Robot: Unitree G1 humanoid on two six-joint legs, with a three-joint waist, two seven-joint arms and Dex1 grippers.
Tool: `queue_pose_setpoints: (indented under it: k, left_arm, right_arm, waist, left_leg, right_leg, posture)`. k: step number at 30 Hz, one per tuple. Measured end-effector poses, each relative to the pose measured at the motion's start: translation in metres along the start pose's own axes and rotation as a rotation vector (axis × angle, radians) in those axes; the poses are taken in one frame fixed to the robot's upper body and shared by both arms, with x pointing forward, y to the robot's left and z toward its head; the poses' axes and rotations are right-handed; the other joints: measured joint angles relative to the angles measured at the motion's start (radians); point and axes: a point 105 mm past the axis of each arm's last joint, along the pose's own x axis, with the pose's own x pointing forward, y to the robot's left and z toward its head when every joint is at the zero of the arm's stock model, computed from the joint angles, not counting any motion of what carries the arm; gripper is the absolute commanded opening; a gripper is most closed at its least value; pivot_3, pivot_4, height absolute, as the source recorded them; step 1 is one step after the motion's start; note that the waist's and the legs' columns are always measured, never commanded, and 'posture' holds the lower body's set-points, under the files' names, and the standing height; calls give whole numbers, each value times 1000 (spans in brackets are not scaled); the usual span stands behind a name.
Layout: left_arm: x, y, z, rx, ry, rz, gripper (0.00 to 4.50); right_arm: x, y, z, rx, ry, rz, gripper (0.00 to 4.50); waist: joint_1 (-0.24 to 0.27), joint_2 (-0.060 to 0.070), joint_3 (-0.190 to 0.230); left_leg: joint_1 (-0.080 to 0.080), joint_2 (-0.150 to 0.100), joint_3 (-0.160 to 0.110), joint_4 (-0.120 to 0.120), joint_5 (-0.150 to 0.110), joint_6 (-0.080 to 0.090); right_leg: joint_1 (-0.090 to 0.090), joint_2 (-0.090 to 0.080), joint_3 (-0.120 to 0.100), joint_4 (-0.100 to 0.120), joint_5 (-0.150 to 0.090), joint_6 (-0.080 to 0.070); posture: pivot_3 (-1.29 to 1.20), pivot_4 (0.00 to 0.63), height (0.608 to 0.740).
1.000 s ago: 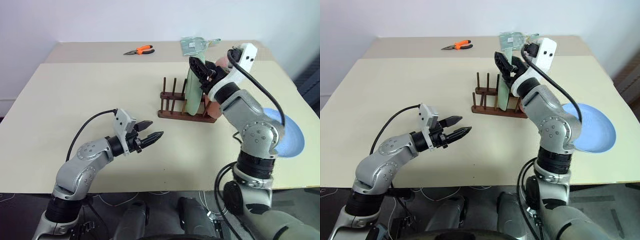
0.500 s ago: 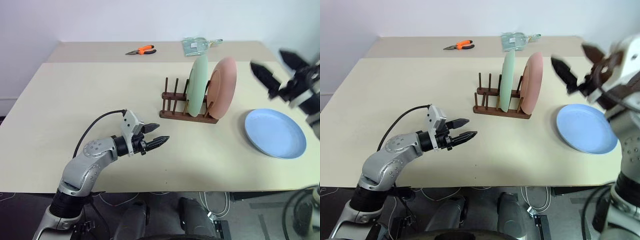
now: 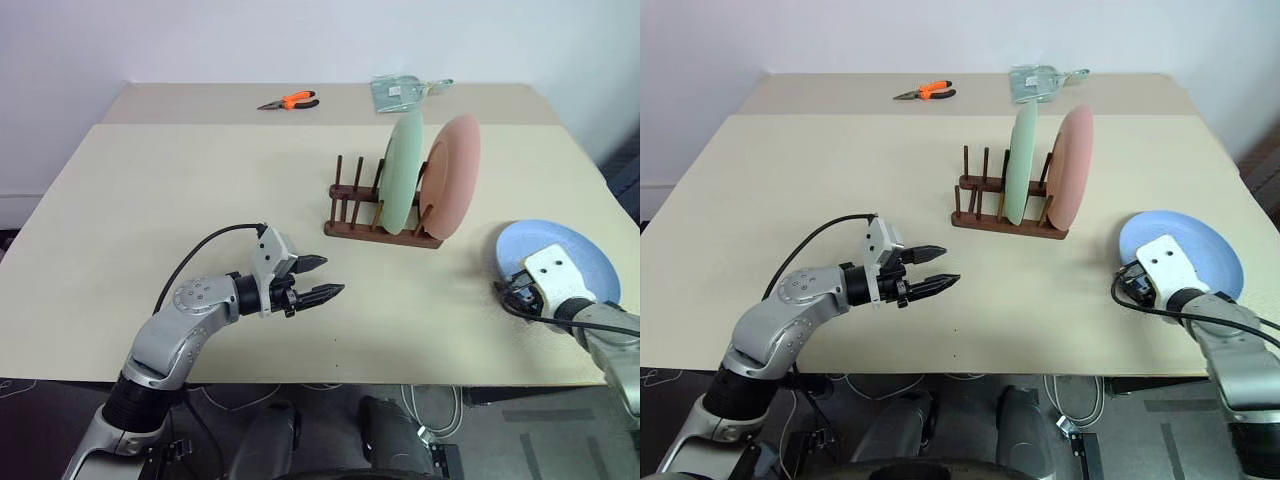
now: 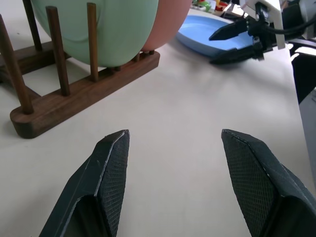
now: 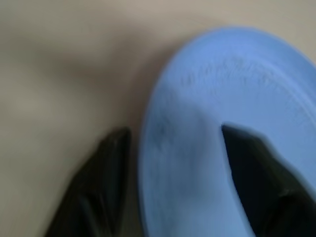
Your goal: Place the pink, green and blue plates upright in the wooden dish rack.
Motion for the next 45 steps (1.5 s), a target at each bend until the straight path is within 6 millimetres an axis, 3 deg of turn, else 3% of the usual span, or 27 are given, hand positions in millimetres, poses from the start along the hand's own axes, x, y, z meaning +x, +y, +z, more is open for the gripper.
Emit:
queue_pose_setpoints:
  k: [3, 6, 9, 11, 13, 15, 17, 19, 21, 26, 30, 34, 37, 45]
  left_arm:
    - [0, 0, -1, 0, 2, 4, 3041]
    - [-1, 1, -1, 0, 4, 9, 3041]
    - [-2, 4, -1, 10, -1, 26, 3041]
    - [-5, 12, -2, 18, 0, 72, 3041]
    - [-10, 26, -6, 23, 2, 140, 3041]
    - [-17, 42, -8, 39, 0, 217, 3041]
    - [-24, 56, -9, 64, -7, 279, 3041]
    - [-32, 68, -11, 80, -12, 340, 3041]
    - [-39, 78, -12, 98, -15, 383, 3041]
    - [-52, 89, -14, 134, -21, 440, 3041]
    - [-58, 90, -17, 138, -17, 459, 3041]
    - [-61, 86, -24, 130, -4, 467, 3041]
    - [-61, 84, -24, 134, -2, 476, 3041]
    - [-60, 78, -20, 137, -2, 471, 3041]
  right_arm:
    - [5, -1, -2, 31, 16, -18, 140]
    - [5, -11, 9, 83, -24, -59, 50]
    - [3, -18, 34, 185, -144, -80, 50]
    - [-4, -27, 67, 243, -293, -103, 50]
    - [-21, -46, 116, 330, -517, -137, 50]
    - [-55, -64, 170, 426, -786, -134, 50]
    - [-96, -70, 218, 479, -1036, -62, 50]
    - [-127, -63, 252, 527, -1214, 68, 50]
    - [-142, -47, 278, 625, -1319, 240, 50]
    - [-140, 12, 325, 927, -1317, 648, 50]
    - [-110, 55, 340, 1112, -1111, 782, 50]
    - [-63, 94, 330, 1195, -854, 758, 50]
    - [-47, 100, 322, 1204, -787, 707, 50]
    - [-35, 101, 318, 1225, -756, 658, 50]
  waist:
    - [0, 0, 0]
    - [-2, 0, 0]
    - [-2, 1, 1]
    - [-3, 2, 1]
    - [-5, 6, 2]
    - [-2, 6, 2]
    - [-1, 5, 2]
    - [0, 4, 1]
    - [-2, 4, 1]
    - [-10, 5, 1]
    - [-14, 5, 0]
    - [-19, 5, 0]
    - [-25, 5, 0]
    - [-34, 5, 0]
  left_leg:
    - [0, 0, 0, 0, 0, 0]
    - [1, 0, 0, 1, 0, 0]
    - [1, 0, 0, 0, 0, 0]
    - [1, 0, 0, 0, 0, 0]
    - [1, 0, 0, 0, 0, 0]
    - [1, 0, -2, 0, 0, 0]
    - [1, 0, -3, -1, 0, 0]
    - [0, 0, -5, -2, 0, 0]
    - [0, 0, -4, -2, 0, 0]
    - [0, 0, -5, -3, 0, 0]
    - [0, 0, -5, -3, 1, -1]
    - [0, -1, -4, -3, 1, -1]
    - [0, -1, -4, -3, 1, -1]
    - [0, 0, -3, -3, 1, -1]
  right_leg:
    - [0, 0, 0, 0, 0, 0]
    - [1, 0, 0, 0, 0, 0]
    - [0, 1, 0, 1, 0, 0]
    - [0, 1, 0, 1, 0, 1]
    - [0, 1, 0, 1, 2, 1]
    - [0, 1, 0, 1, 2, 1]
    - [0, 1, -1, 0, 4, -1]
    - [1, 1, -3, -1, 5, 1]
    - [0, 1, -2, -1, 5, 0]
    - [-3, 1, -1, 3, 6, 0]
    - [-4, 1, 0, 4, 6, 1]
    - [-5, 1, -1, 5, 6, 1]
    - [-6, 1, 0, 7, 6, 1]
    - [-10, 3, 0, 13, 6, 1]
  posture:
    - [0, 150, 740]
    - [0, 150, 740]
    - [0, 150, 740]
    - [0, 150, 740]
    - [0, 150, 740]
    - [0, 150, 740]
    - [0, 150, 740]
    - [0, 150, 740]
    - [0, 150, 740]
    - [0, 150, 740]
    - [0, 150, 740]
    - [0, 150, 740]
    - [0, 150, 740]
    - [0, 150, 740]
